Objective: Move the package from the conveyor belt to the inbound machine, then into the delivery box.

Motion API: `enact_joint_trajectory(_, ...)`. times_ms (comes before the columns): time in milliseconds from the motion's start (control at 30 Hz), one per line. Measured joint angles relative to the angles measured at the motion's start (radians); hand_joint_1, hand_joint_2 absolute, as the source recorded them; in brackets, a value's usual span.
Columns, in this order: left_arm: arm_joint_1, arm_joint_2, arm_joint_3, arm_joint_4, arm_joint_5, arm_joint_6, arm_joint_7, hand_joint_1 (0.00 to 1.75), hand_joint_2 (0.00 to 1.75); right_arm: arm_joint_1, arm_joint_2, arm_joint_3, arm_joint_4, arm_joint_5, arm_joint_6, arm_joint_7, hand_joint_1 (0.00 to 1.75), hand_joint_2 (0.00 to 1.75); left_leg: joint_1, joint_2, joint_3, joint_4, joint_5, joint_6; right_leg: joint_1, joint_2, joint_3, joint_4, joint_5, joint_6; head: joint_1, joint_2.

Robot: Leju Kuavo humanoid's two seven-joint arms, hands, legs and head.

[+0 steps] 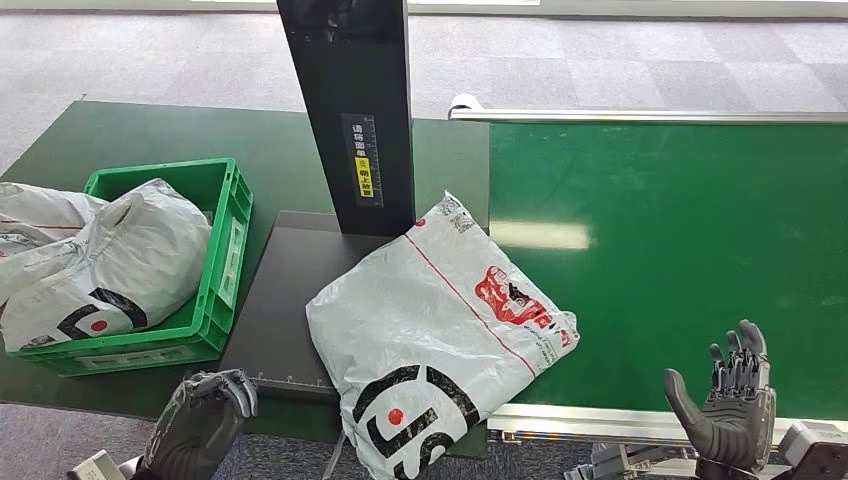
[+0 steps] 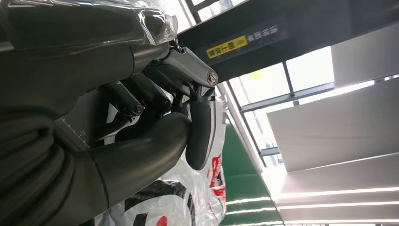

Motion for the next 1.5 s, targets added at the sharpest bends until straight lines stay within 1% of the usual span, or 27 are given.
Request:
enact_joint_trajectory(67, 0.001, 0.0, 0.015, -0.019, 0.003, -0.007, 0.002, 0.17, 1.75, -0.002, -0.004, -0.003, 0.0, -0.004, 0.0, 0.002, 0.0, 1.75, 0.0, 0.0, 0.0, 0.0, 0.0, 0.0, 0.0, 0.0, 0.0, 0.0, 0.0, 0.0, 0.0, 0.0)
enact_joint_trajectory(100, 0.0, 0.0, 0.021, -0.026, 0.004, -0.008, 0.003, 0.0, 1.75, -0.002, -0.006, -0.004, 0.0, -0.005, 0.0, 0.003, 0.0, 1.75, 0.0, 0.0, 0.0, 0.0, 0.0, 0.0, 0.0, 0.0, 0.0, 0.0, 0.0, 0.0, 0.0, 0.0)
enact_joint_trajectory(500, 0.001, 0.011, 0.077, -0.048, -0.021, -0.017, 0.016, 0.0, 1.75, -0.002, -0.01, -0.021, 0.0, -0.018, 0.001, 0.016, 0.0, 1.75, 0.0, 0.0, 0.0, 0.0, 0.0, 0.0, 0.0, 0.0, 0.0, 0.0, 0.0, 0.0, 0.0, 0.0)
enact_joint_trajectory(933, 0.001, 0.022, 0.079, -0.048, -0.06, -0.011, 0.008, 0.0, 1.75, -0.003, -0.017, -0.023, 0.002, -0.018, 0.007, 0.016, 0.0, 1.75, 0.0, 0.0, 0.0, 0.0, 0.0, 0.0, 0.0, 0.0, -0.001, 0.0, 0.0, 0.0, 0.0, 0.0)
enact_joint_trajectory(1067, 0.003, 0.026, 0.071, -0.048, -0.164, 0.043, 0.008, 0.0, 1.75, -0.003, -0.019, -0.023, 0.006, -0.018, 0.007, 0.012, 0.0, 1.75, 0.0, 0.0, 0.0, 0.0, 0.0, 0.0, 0.0, 0.0, -0.001, 0.0, 0.0, 0.0, 0.0, 0.0)
enact_joint_trajectory(1233, 0.005, 0.027, 0.052, -0.048, -0.217, 0.08, 0.011, 0.0, 1.75, -0.003, -0.019, -0.023, 0.008, -0.018, 0.007, 0.009, 0.0, 1.75, 0.0, 0.0, 0.0, 0.0, 0.0, 0.0, 0.0, 0.0, -0.001, 0.0, 0.0, 0.0, 0.0, 0.0)
enact_joint_trajectory(1300, 0.003, 0.028, 0.035, -0.047, -0.293, 0.136, 0.027, 0.0, 1.75, -0.003, -0.019, -0.023, 0.009, -0.015, 0.008, 0.008, 0.0, 1.75, 0.0, 0.0, 0.0, 0.0, 0.0, 0.0, 0.0, 0.0, -0.001, 0.0, 0.0, 0.0, 0.0, 0.0)
enact_joint_trajectory(1367, -0.004, 0.03, -0.003, -0.041, -0.391, 0.217, 0.054, 0.0, 1.75, -0.005, -0.018, -0.023, 0.013, -0.009, 0.01, 0.006, 0.0, 1.75, 0.0, 0.0, -0.001, 0.0, 0.0, 0.0, 0.0, 0.0, -0.001, 0.0, 0.0, 0.0, 0.0, 0.0)
enact_joint_trajectory(1500, -0.049, 0.04, -0.126, 0.009, -0.494, 0.356, 0.098, 0.0, 1.75, -0.021, -0.017, -0.011, 0.026, 0.0, 0.011, 0.003, 0.0, 1.75, 0.0, 0.0, -0.001, 0.0, 0.0, 0.0, 0.0, 0.0, -0.001, 0.0, 0.0, 0.0, 0.0, 0.0)
